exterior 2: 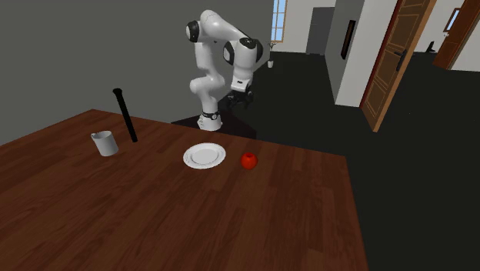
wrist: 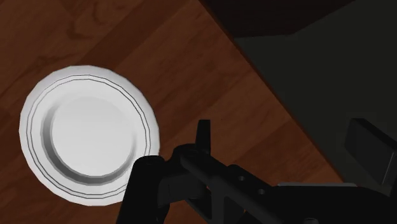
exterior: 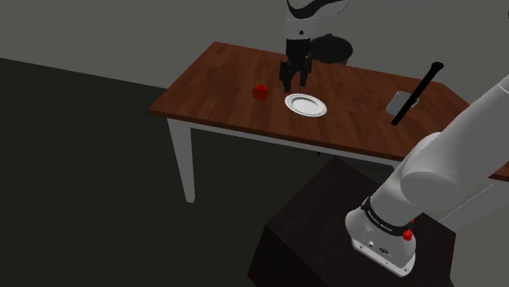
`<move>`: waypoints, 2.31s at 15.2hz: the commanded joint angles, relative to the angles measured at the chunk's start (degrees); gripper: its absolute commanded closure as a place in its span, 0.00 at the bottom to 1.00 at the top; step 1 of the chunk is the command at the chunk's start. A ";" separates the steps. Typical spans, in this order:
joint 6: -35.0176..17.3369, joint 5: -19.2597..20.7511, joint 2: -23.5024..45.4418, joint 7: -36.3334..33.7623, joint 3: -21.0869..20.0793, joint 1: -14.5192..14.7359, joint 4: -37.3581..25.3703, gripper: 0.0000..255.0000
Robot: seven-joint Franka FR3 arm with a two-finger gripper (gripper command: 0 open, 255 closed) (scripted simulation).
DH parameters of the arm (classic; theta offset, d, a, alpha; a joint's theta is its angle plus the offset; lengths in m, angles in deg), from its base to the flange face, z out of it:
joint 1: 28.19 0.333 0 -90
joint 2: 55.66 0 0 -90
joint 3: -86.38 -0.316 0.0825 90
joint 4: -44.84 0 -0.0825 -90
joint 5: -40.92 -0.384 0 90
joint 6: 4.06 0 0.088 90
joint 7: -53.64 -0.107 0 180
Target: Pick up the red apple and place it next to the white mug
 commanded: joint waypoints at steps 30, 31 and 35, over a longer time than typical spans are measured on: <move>-1.37 5.91 43.62 2.53 1.61 -1.91 -41.37 0.00; -1.37 5.91 43.62 2.53 1.61 -1.91 -41.37 0.00; -1.36 5.91 43.62 2.53 1.61 -1.91 -41.38 1.00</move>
